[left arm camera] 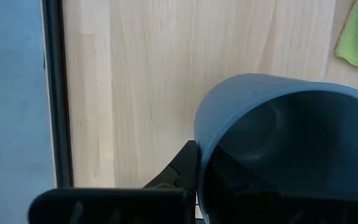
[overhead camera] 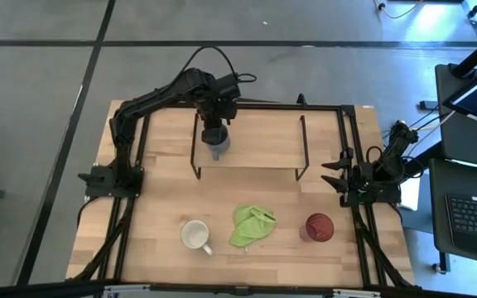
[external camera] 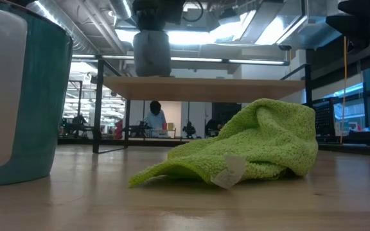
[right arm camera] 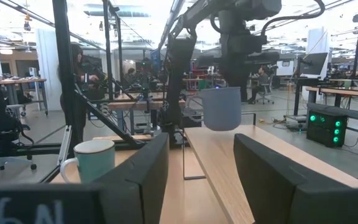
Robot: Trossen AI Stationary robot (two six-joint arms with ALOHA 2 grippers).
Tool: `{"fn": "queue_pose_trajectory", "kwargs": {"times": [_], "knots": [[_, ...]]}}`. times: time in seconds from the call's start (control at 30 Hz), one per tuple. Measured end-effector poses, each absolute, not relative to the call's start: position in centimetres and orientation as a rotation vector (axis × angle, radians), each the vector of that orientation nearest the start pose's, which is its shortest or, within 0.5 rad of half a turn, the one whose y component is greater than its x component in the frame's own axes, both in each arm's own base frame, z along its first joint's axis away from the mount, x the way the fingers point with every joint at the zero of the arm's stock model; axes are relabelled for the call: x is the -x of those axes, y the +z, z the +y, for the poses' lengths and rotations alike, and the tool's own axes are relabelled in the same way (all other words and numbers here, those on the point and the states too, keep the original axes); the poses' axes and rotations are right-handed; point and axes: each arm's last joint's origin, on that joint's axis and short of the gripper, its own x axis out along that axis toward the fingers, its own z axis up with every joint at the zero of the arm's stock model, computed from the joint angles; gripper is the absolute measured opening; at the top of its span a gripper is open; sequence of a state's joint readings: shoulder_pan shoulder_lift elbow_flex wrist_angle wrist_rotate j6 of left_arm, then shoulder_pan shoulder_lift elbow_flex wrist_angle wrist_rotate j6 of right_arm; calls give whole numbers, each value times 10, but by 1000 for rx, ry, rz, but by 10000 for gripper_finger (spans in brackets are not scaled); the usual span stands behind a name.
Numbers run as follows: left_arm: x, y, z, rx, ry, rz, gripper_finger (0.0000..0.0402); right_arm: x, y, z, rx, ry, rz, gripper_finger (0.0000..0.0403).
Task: Stack small to large cups/mugs on shelf
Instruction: Put the blue mug on the shelf
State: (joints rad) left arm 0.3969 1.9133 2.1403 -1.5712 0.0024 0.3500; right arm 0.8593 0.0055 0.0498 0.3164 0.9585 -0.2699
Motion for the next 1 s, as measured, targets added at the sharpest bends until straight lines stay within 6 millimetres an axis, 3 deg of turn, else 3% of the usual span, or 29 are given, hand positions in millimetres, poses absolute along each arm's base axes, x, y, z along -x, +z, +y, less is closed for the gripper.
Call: {"fn": "queue_pose_trajectory", "kwargs": {"times": [0.83,1.0], "knots": [[-326,371,141,20,116,1353,9,-68,206,43,-16,-127,-206,181],[-327,360,141,33,107,1393,9,-68,206,43,-16,-127,-206,181]]}}
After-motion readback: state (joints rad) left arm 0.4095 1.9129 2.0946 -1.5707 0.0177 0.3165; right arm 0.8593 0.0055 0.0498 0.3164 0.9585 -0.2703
